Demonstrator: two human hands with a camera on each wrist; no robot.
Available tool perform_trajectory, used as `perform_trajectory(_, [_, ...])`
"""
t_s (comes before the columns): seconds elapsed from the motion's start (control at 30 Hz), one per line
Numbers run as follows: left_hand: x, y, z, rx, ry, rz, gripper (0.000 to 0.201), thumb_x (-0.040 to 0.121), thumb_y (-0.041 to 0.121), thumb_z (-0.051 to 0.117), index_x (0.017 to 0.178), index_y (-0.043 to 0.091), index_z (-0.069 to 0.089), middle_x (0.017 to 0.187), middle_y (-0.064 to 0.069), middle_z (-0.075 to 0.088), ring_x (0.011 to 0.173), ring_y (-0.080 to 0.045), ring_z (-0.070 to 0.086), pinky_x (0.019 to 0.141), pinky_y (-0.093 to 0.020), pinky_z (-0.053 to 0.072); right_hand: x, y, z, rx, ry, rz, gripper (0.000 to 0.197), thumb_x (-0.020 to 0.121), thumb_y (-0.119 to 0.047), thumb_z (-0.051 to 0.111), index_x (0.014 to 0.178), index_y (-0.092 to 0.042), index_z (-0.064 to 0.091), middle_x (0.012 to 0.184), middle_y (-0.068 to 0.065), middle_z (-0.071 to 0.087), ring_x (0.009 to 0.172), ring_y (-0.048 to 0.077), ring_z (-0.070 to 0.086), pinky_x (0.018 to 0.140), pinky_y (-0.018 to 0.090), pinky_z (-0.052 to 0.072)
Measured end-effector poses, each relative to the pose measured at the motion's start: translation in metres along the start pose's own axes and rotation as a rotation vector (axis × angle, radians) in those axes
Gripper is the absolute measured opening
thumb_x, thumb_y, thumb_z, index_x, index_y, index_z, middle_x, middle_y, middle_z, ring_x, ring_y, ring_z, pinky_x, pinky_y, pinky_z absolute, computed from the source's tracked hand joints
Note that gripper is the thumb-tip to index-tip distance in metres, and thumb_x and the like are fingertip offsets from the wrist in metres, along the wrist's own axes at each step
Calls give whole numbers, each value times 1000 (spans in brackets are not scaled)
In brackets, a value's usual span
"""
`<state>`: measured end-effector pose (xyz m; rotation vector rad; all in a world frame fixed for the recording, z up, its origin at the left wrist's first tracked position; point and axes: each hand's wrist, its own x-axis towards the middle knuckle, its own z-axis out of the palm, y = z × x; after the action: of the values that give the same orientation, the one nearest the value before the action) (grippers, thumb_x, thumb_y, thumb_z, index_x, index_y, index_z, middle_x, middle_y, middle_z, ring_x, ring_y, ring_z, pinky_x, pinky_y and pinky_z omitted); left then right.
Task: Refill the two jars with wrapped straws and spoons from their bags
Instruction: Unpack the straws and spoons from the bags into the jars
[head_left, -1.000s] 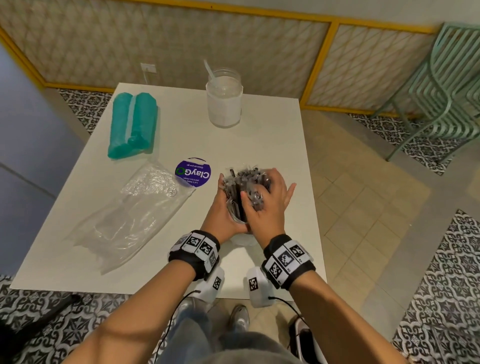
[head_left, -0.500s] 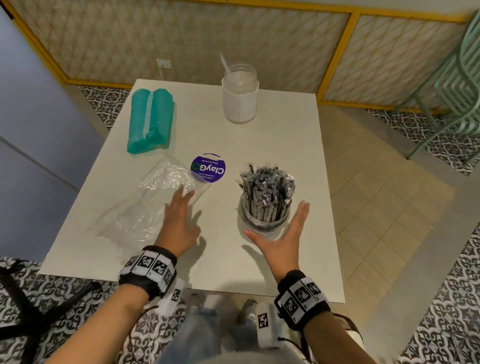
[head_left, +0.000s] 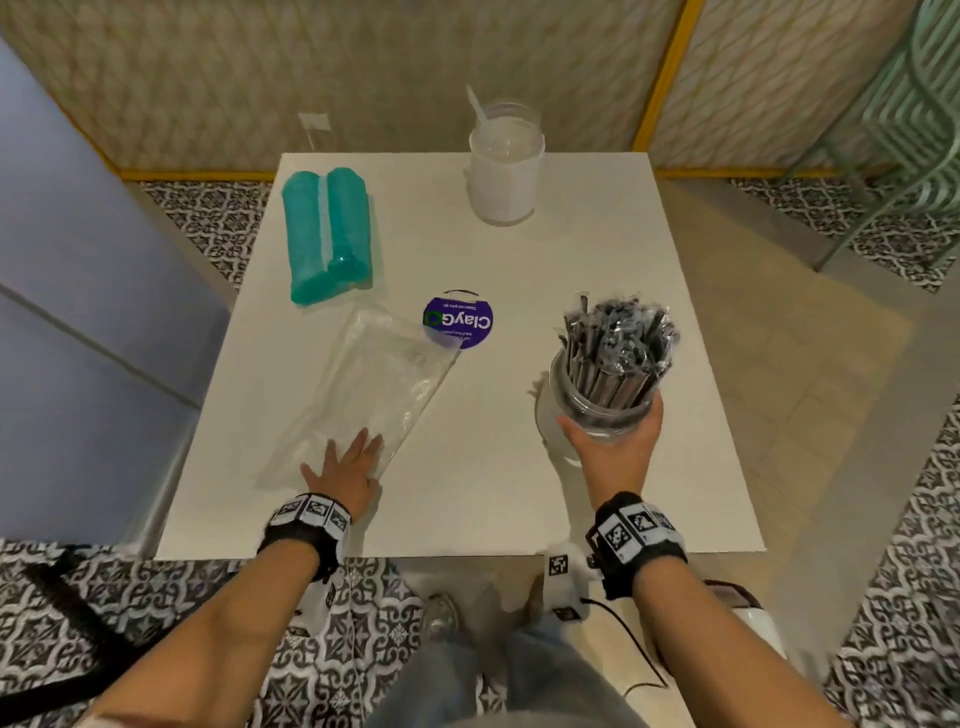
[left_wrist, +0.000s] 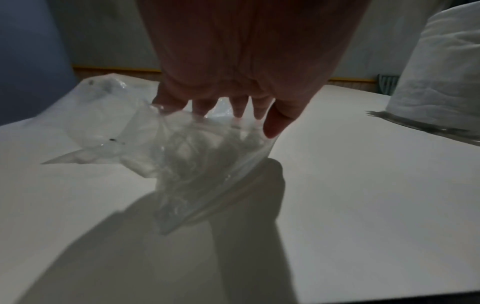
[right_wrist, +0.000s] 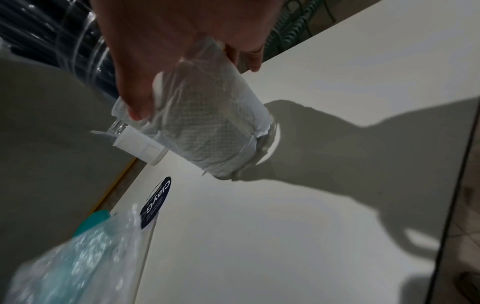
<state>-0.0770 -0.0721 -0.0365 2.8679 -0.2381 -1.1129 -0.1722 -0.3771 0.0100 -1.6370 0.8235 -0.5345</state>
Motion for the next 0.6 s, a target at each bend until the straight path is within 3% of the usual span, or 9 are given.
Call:
perform_trajectory(0.03, [-1,-5,3,-60,-26,-36,63,97,22,33,148,37,-1,159,12,-11,146,-32,-8,112,-66,3,-1,2,-3,-12,8,0,117,50,-19,94,145,-25,26,147,-2,39,137,12,39,114,43,35])
perform_trajectory(0.2, [-11,-45,8,-304,1,-245,65,95,15,35,148,35,3,159,11,-11,146,-33,-7,111,-66,5,0,9,-37,-52,99,18,113,54,-20,93,145,-22,27,147,1,41,136,14,40,115,41,34])
perform_trajectory(0.3, [-10,-73,4,-337,42,-283,65,94,14,36,149,33,6,159,9,-7,146,-34,-4,111,-67,6,7,11,-64,-90,188,32,109,54,-25,93,142,-19,30,144,6,45,132,18,46,112,46,38])
perform_trajectory(0.4, [-7,-89,-2,-343,59,-282,68,92,13,39,149,32,7,160,10,-5,146,-33,-2,111,-68,5,14,6,-79,-137,207,38,102,58,-18,91,140,-15,31,140,8,48,126,19,49,111,46,39])
perform_trajectory(0.5, [-7,-89,-3,-315,89,-298,75,88,15,41,148,31,-1,159,12,-6,146,-31,-3,111,-67,2,13,5,-80,-167,182,45,106,60,-16,90,143,-15,24,145,9,42,130,17,43,115,39,32])
perform_trajectory(0.6, [-18,-75,-2,-285,216,-301,82,86,21,46,148,27,-7,159,10,-8,147,-28,-6,112,-66,-6,-4,7,-65,-134,246,156,122,61,-22,90,149,-9,7,155,10,23,134,7,26,113,24,19])
